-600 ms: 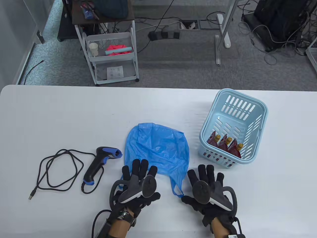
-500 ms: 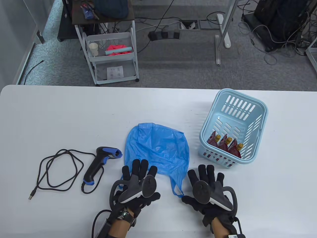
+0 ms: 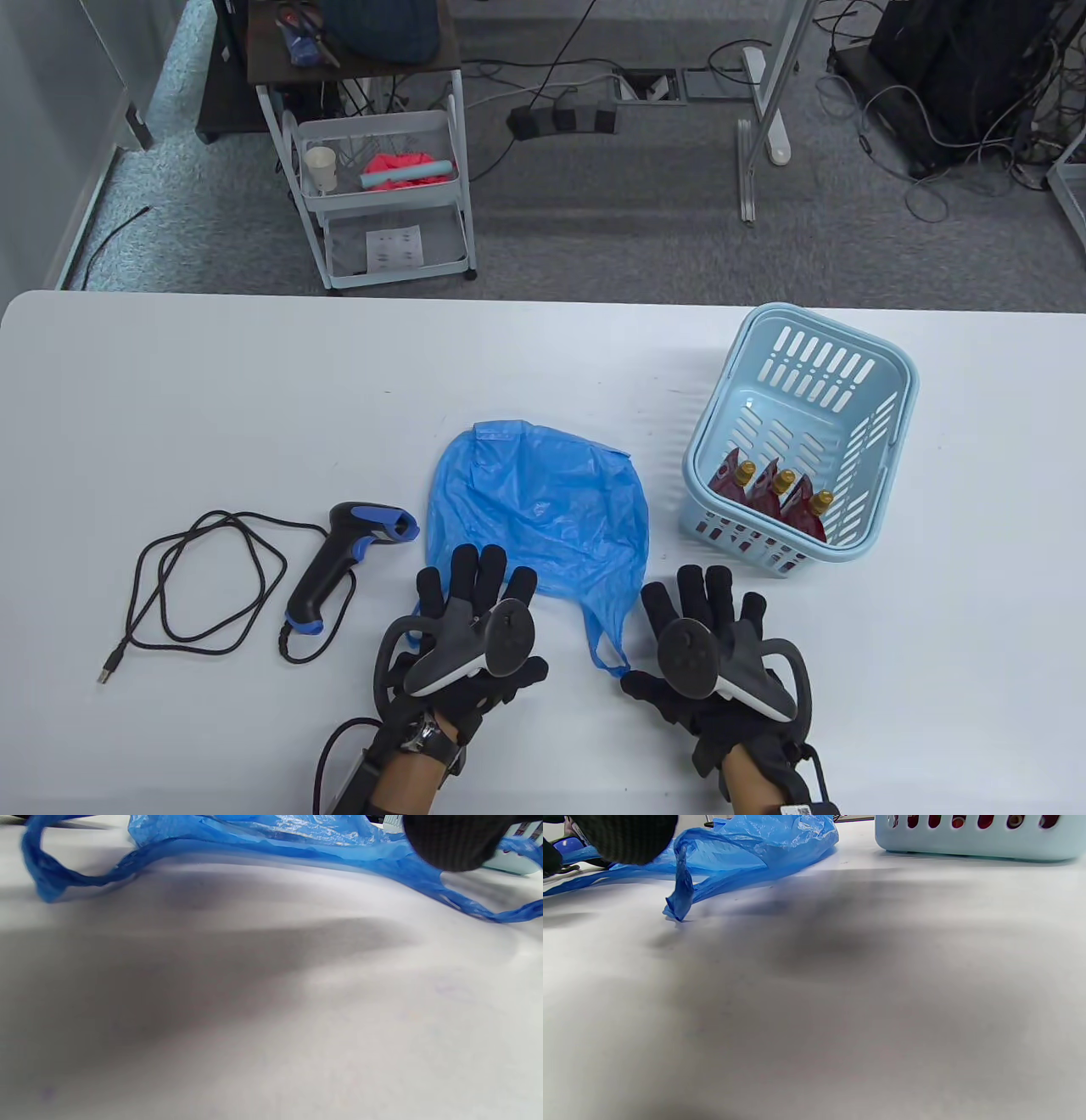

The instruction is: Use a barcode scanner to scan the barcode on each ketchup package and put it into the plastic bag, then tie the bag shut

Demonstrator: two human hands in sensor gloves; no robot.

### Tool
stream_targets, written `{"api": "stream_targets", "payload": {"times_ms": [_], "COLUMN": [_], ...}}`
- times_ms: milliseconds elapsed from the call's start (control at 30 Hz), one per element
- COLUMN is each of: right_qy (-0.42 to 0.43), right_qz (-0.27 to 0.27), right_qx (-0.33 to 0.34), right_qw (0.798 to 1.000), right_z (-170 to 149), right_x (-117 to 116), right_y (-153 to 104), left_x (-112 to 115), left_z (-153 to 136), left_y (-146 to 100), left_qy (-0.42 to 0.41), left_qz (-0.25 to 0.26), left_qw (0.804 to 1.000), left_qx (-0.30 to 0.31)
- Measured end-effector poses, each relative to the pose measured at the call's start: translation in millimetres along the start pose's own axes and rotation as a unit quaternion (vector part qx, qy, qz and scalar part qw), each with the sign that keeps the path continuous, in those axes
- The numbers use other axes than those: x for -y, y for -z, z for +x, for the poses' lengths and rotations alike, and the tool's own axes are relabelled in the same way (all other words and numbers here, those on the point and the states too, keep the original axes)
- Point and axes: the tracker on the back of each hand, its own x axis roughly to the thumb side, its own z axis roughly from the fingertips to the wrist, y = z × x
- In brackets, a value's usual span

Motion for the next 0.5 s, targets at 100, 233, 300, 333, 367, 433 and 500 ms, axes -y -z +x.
{"api": "stream_targets", "payload": {"times_ms": [100, 233, 300, 333, 367, 433, 500], "right_qy": [0.008, 0.007, 0.011, 0.011, 0.011, 0.013, 0.014], "right_qz": [-0.001, -0.005, -0.007, -0.007, -0.007, -0.007, -0.009], "right_qx": [-0.001, -0.002, -0.003, -0.004, -0.007, -0.007, -0.007], "right_qw": [1.000, 1.000, 1.000, 1.000, 1.000, 1.000, 1.000], "right_z": [-0.5, -1.0, -1.3, -1.5, -1.5, -1.8, -2.0], "right_x": [0.2, 2.4, 3.1, 3.3, 3.4, 4.3, 5.4], "right_y": [-0.6, -1.5, -2.1, -2.4, -2.4, -2.8, -3.1], "left_x": [0.5, 0.6, 0.6, 0.7, 0.4, -1.4, -3.5], "left_z": [0.4, 0.8, 0.9, 0.8, 0.8, -0.5, -1.4], "left_y": [0.1, 0.4, 1.0, 1.0, 1.1, 0.6, -0.2], "left_qy": [0.000, -0.002, -0.002, -0.003, -0.005, -0.011, -0.015], "left_qz": [0.003, 0.008, 0.012, 0.012, 0.015, 0.022, 0.032], "left_qw": [1.000, 1.000, 1.000, 1.000, 1.000, 1.000, 0.999], "left_qx": [0.001, 0.003, 0.001, 0.001, 0.001, -0.001, -0.002]}}
